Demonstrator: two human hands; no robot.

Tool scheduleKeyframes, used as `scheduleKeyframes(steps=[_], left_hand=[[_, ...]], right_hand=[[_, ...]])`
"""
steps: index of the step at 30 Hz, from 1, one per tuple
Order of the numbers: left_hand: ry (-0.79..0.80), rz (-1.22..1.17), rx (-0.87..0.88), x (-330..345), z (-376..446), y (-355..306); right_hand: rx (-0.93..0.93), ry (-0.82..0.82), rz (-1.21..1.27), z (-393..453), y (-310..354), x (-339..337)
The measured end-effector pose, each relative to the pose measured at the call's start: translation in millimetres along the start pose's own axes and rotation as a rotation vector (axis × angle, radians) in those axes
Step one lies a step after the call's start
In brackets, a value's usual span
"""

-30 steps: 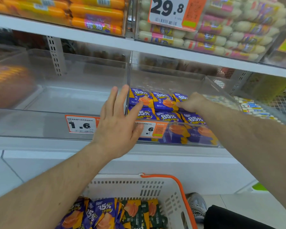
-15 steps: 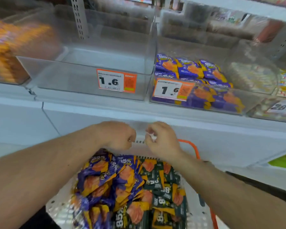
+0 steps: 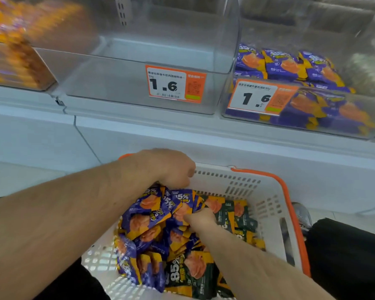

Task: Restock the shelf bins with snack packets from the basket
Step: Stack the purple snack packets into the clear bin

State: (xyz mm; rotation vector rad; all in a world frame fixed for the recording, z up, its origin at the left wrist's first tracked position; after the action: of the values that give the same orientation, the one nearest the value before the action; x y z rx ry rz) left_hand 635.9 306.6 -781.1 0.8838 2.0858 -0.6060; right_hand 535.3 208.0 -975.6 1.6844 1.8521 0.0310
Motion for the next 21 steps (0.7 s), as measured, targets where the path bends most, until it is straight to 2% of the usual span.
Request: scheduleKeyframes(steps=[3,10,14,21], left_hand=[[-0.005,-0.011,0.000,-3,-3,-2],[-0.007,-0.031,-0.028,-10,-11,-7],[-0.005,-0.064,-0.070,-23,-15,-14],[0.044,-0.246,-0.183,-53,-27,-10]], right_hand=[[-0.038,-0.015,-0.053,1,1,0],[-0.120,0.118,-0.018,-17,2,-30],[-0.251,0.085,0.023,-50,14,-77],[-0.507,0.156,0.243,-118,54,-142]])
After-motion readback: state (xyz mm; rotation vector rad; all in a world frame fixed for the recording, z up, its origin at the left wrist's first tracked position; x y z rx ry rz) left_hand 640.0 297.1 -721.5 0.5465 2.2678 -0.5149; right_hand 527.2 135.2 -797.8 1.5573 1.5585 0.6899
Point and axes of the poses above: each hand's wrist, its own z-axis towards the middle knuckle, its own x-axis out of the palm, y = z × x, the point moved 1 cm from there along z, towards the middle knuckle, and after that the axes turned 3 degrees about x, right-handed, at the moved point
